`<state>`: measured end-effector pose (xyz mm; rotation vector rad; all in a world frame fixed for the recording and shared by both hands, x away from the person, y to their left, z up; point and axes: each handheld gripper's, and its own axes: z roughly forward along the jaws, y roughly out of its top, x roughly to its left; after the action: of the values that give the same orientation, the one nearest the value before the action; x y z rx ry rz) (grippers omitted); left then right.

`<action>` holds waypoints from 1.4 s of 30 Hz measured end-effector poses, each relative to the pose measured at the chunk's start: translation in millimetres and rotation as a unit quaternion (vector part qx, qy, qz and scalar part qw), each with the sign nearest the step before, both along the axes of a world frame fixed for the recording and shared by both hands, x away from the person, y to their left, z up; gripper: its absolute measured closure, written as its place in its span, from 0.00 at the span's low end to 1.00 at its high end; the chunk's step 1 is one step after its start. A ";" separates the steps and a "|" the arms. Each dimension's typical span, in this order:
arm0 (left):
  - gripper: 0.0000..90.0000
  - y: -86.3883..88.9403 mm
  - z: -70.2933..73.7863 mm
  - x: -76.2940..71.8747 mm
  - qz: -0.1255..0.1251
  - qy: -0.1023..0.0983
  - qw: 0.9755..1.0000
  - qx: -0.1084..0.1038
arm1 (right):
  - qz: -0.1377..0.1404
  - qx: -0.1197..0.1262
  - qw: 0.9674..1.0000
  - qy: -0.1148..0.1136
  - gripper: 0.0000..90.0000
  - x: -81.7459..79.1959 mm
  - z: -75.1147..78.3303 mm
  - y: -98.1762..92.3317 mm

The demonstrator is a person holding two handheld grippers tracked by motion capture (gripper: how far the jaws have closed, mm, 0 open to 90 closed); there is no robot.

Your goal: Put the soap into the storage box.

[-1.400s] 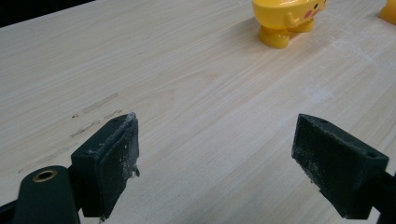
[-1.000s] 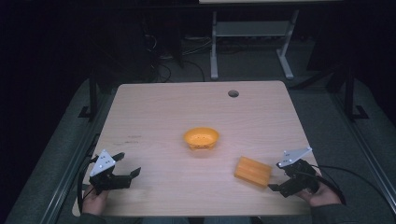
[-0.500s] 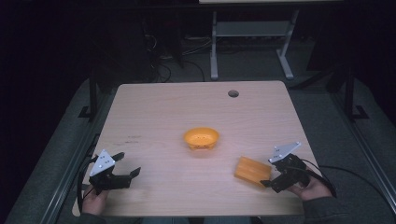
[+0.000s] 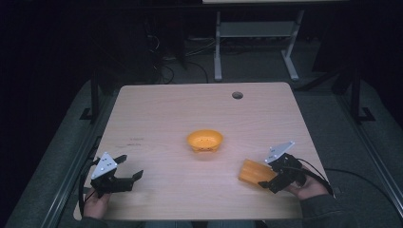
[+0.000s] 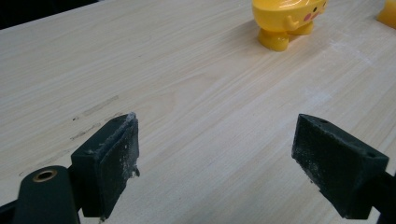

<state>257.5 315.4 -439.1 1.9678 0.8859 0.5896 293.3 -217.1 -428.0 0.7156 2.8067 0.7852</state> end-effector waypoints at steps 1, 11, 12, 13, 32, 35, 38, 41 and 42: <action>0.16 -0.4 -0.1 -0.1 0.000 0.002 1.000 -0.003 | 0.003 0.000 1.000 0.000 0.16 1.3 0.4 2.0; 0.16 -0.5 0.1 0.0 -0.001 0.001 1.000 -0.001 | 0.013 -0.011 1.000 0.007 0.16 7.3 -3.1 12.5; 0.16 -0.5 0.0 0.0 -0.001 0.001 1.000 -0.001 | 0.012 -0.011 1.000 0.009 0.16 7.9 -3.9 13.3; 0.16 -0.6 0.1 0.1 -0.002 0.001 1.000 -0.001 | 0.013 -0.011 1.000 0.011 0.16 8.3 -4.6 14.1; 0.16 -0.5 0.1 0.3 -0.003 0.002 1.000 -0.001 | 0.025 -0.041 0.999 0.025 0.16 16.3 -14.9 26.5; 0.16 -0.6 0.1 0.3 -0.003 0.002 1.000 -0.001 | 0.025 -0.049 0.998 0.026 0.16 17.6 -17.9 27.9; 0.16 -0.7 0.0 0.4 -0.003 0.003 1.000 -0.002 | 0.025 -0.050 0.998 0.027 0.16 17.8 -19.8 28.1; 0.16 -0.9 0.1 0.4 -0.003 0.003 1.000 -0.002 | 0.023 -0.055 0.998 0.030 0.16 18.0 -21.4 28.6; 0.16 -1.0 0.1 0.4 -0.003 0.003 1.000 -0.002 | 0.023 -0.056 0.998 0.030 0.17 18.1 -22.1 29.1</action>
<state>257.9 314.4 -439.0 1.9697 0.8838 0.5783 311.4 -188.1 -450.1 0.6695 2.9044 0.6164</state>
